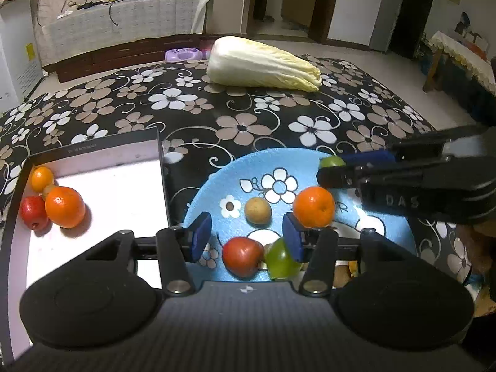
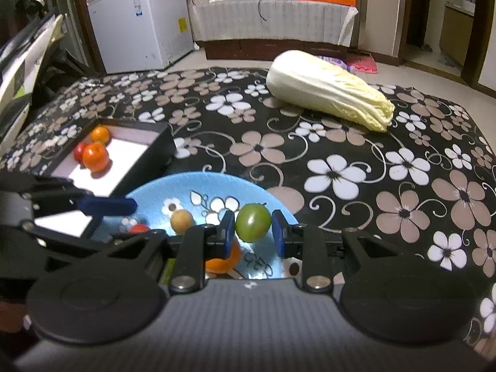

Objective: Organize fruits
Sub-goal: 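Open the left tool over the plate while the right tool releases the green tomato, then move the right tool back to the tray and grasp the orange mandarin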

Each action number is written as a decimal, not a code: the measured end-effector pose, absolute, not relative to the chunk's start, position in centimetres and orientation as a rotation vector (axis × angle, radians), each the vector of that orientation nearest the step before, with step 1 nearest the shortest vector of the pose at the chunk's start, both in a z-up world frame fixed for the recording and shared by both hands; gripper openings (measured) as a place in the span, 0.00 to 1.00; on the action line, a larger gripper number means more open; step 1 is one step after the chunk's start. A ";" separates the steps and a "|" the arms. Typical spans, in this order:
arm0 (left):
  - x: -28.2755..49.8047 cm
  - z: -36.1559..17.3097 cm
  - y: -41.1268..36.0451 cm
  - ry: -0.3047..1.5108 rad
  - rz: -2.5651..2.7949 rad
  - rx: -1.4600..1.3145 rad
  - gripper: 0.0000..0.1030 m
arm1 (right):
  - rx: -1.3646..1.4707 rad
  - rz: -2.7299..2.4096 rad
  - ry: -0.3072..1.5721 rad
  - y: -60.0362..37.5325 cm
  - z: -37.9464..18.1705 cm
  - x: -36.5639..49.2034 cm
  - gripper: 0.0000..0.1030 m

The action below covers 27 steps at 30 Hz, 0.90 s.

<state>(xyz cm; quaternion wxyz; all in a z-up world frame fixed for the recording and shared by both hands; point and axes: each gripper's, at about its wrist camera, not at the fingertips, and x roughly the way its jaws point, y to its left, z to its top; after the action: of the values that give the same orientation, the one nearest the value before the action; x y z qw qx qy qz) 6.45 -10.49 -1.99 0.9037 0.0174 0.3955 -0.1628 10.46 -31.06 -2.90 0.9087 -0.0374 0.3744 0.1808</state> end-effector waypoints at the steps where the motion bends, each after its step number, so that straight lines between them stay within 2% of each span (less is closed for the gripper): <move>1: 6.5 -2.0 -10.4 0.817 -0.335 0.034 0.58 | -0.081 0.371 0.776 -31.0 -3.0 10.5 0.29; 10: 6.3 -1.6 -10.3 0.801 -0.326 0.027 0.64 | -0.087 0.377 0.774 -30.8 -3.0 10.5 0.30; 27: 6.3 -1.2 -9.2 0.792 -0.311 0.002 0.65 | -0.056 0.423 0.695 -29.5 -1.2 10.0 0.33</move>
<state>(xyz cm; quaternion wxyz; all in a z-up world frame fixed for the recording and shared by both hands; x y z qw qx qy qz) 6.26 -9.15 -1.19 0.9109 0.0010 0.3841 -0.1509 9.99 -29.50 -1.23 0.9180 -0.0270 0.3378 0.2059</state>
